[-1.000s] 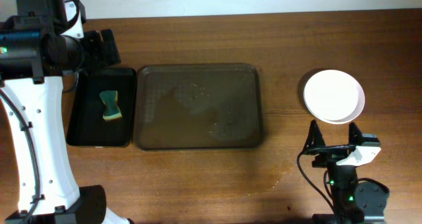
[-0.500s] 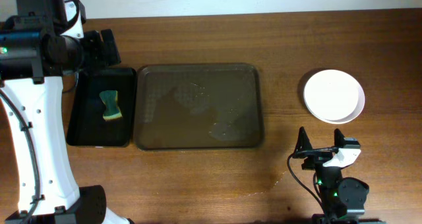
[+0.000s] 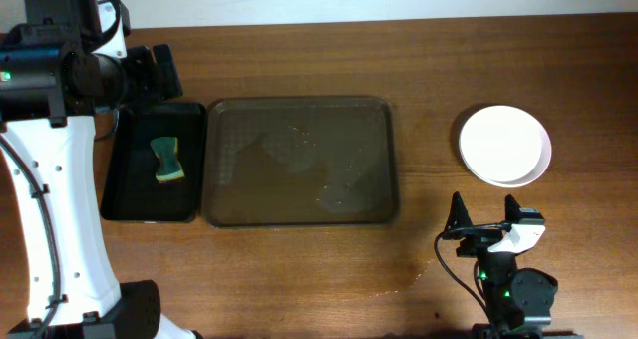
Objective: Clean dirty plates on tray and stack at the side
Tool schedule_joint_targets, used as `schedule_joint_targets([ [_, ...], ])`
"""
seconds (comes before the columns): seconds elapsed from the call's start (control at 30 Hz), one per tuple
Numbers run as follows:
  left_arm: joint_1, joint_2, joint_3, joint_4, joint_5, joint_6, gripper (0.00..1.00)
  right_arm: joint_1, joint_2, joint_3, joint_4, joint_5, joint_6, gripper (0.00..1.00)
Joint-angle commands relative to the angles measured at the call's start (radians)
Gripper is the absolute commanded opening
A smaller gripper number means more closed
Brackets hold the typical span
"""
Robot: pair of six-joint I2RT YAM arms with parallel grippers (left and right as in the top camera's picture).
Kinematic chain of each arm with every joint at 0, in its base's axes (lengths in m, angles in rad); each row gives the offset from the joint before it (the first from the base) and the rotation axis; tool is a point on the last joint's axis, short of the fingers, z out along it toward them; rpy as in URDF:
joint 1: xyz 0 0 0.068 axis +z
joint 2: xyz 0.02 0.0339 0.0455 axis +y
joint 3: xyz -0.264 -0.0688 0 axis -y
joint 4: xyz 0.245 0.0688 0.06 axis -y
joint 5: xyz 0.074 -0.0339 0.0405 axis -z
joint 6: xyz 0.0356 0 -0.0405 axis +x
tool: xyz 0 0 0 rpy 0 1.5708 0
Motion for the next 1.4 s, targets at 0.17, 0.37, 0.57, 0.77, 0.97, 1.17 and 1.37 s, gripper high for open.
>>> schedule_joint_targets([
  [0.17,0.006,-0.066,-0.001,-0.028,-0.108,0.033,0.99,0.005,-0.004,-0.007,-0.002,-0.009,-0.007,0.98],
  [0.37,0.006,-0.369,-0.192,0.211,-0.053,0.207,0.99,0.005,-0.004,-0.007,-0.002,-0.009,-0.007,0.99],
  [0.57,0.006,-0.842,-0.905,0.743,0.045,0.221,0.99,0.005,-0.004,-0.007,-0.002,-0.009,-0.006,0.98],
  [0.77,0.006,-1.349,-1.642,1.257,0.041,0.229,0.99,0.005,-0.004,-0.007,-0.002,-0.009,-0.007,0.98],
  [0.97,0.005,-1.691,-2.033,1.431,0.042,0.315,0.99,0.005,-0.004,-0.007,-0.002,-0.009,-0.007,0.98],
  [1.17,0.001,-1.74,-2.214,1.598,0.043,0.388,0.99,0.005,-0.004,-0.007,-0.002,-0.009,-0.006,0.98],
  [1.37,0.003,-1.738,-2.264,1.443,0.039,0.401,0.99,0.005,-0.004,-0.007,-0.002,-0.009,-0.007,0.98],
])
